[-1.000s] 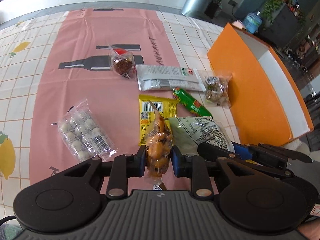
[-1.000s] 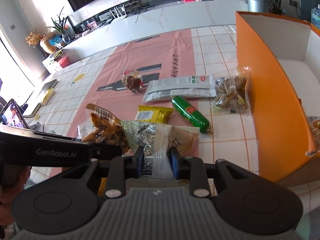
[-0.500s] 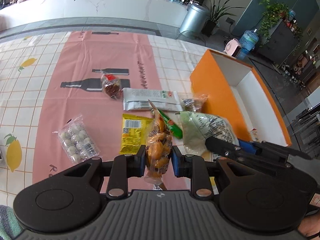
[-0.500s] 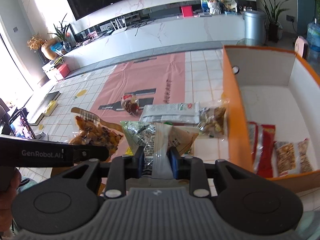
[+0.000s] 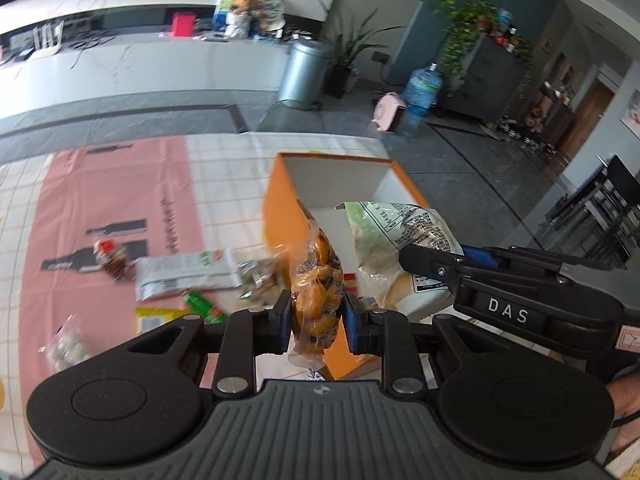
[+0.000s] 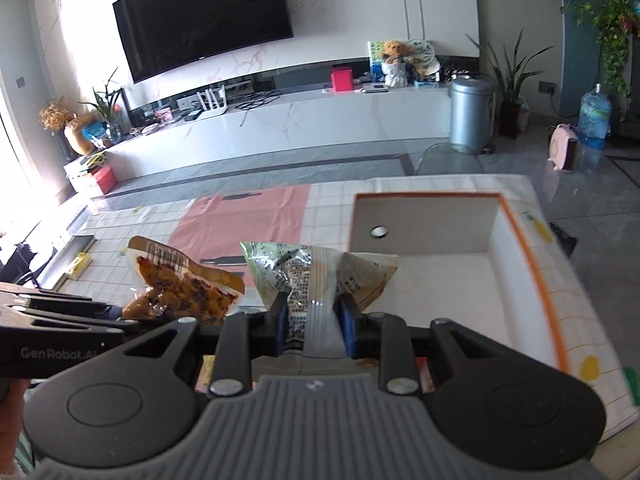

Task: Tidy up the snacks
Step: 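Carry both packs over the orange box and release them inside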

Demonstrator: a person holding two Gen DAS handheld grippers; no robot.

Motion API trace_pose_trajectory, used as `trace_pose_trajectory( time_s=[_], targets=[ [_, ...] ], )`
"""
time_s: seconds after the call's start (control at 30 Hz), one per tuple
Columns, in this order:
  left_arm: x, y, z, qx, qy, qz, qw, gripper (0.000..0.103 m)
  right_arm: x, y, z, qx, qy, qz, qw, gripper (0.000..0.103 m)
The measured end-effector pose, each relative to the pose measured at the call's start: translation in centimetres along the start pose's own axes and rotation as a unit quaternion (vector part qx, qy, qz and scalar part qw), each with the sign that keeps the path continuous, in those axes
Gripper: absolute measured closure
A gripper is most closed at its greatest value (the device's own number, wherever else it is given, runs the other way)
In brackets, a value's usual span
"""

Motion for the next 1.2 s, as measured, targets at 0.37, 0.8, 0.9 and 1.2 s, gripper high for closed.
trace_pose_trajectory(
  time_s=[0.37, 0.8, 0.9, 1.2],
  targets=[
    [1.4, -7.7, 7.4, -0.021, -0.101, -0.042, 0.9938, 0.075, -0.1, -0.4, 9.7, -0.083, 0.038, -0.051, 0.995, 0.079],
    [2.4, -16.0, 8.6, -0.008, -0.162, -0.107, 0.9809, 0.075, -1.2, -8.6, 14.4, -0.075, 0.109, -0.139, 0.981, 0.079],
    [2.2, -17.2, 8.1, 0.004, -0.169, -0.123, 0.9779, 0.075, -1.2, -10.3, 14.4, -0.058, 0.127, -0.15, 0.979, 0.079],
    [0.9, -19.6, 5.8, 0.03, -0.177, -0.177, 0.9678, 0.075, -2.1, -13.0, 12.3, -0.046, 0.205, -0.177, 0.962, 0.079]
  ],
)
Point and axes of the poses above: each gripper's, at about its wrist camera, not at the fingertips, and y roughly against the way its jaws point, z to its right, x to its top, the point moved 10 cm from there along -y, roughly the way its jaws point
